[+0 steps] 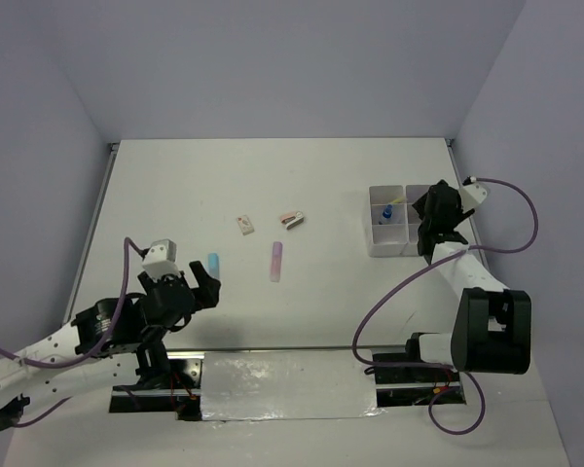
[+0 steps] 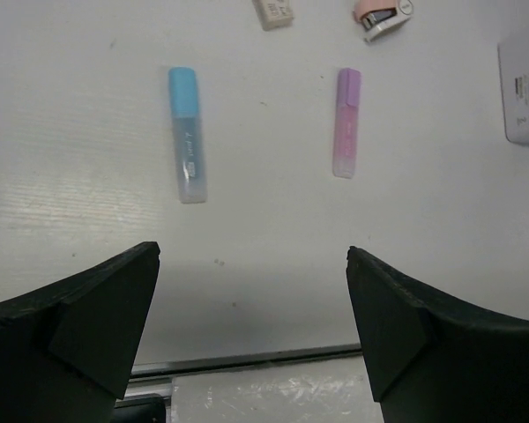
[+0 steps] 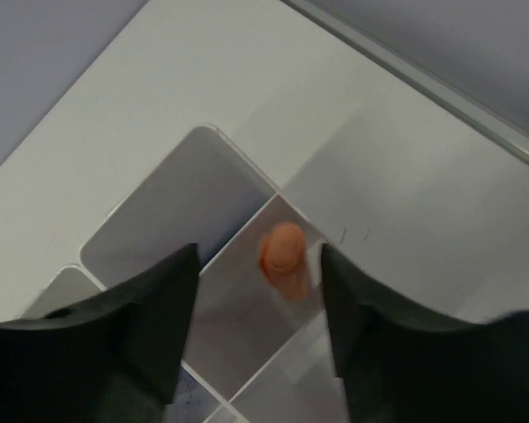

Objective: Sort the stationery into containers
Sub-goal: Place the pen in the storage box.

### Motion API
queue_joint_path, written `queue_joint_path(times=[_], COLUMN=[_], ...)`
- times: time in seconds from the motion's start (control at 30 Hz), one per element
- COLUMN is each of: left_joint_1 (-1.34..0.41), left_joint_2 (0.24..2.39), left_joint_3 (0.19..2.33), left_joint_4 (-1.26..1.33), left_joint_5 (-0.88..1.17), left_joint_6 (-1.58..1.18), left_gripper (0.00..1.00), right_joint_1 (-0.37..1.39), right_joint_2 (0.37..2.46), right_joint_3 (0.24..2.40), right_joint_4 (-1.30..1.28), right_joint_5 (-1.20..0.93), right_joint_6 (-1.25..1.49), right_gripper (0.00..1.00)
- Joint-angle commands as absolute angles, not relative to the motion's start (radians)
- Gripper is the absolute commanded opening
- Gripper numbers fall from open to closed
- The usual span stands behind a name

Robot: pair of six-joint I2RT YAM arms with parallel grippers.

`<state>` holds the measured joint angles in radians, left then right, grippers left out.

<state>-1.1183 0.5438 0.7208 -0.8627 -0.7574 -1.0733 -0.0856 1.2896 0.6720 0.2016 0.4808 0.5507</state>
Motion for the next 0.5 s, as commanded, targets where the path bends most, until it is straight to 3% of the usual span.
queue_joint_path(times=[0.0, 0.07, 0.2, 0.33, 0.47], left_joint_1=[-1.123, -1.121, -1.057, -0.803, -0.680], left_joint_2=[0.531, 0.567, 0.751, 0.886, 0.994], left_joint_3=[0.704, 0.680, 0.669, 0.635, 0.624], left_joint_4=[-0.939, -0.931, -0.925, -0.596, -0.462], left_joint_5=[-0.899, -0.931, -0.971, -0.760, -0.646], left_joint_6=[-1.249, -1.287, -1.324, -1.083, -0.960], left_gripper=[0.99, 0.99, 0.99, 0.99, 0.99], right_joint_1=[-0.089, -0.087, -0.078, -0.043, 0.024], right_joint_2=[1.289, 1.282, 1.223, 1.122, 1.031], right_joint_3=[0.724, 0.738, 0.779, 0.842, 0.885], right_joint_4=[0.196, 0.172, 0.118, -0.004, -0.177], right_joint_5=[0.450, 0.433, 0.407, 0.387, 0.258], right_joint_6=[0.555, 0.555, 0.557, 0.569, 0.540], right_gripper=[0.69, 0.99, 1.00, 1.00, 1.00])
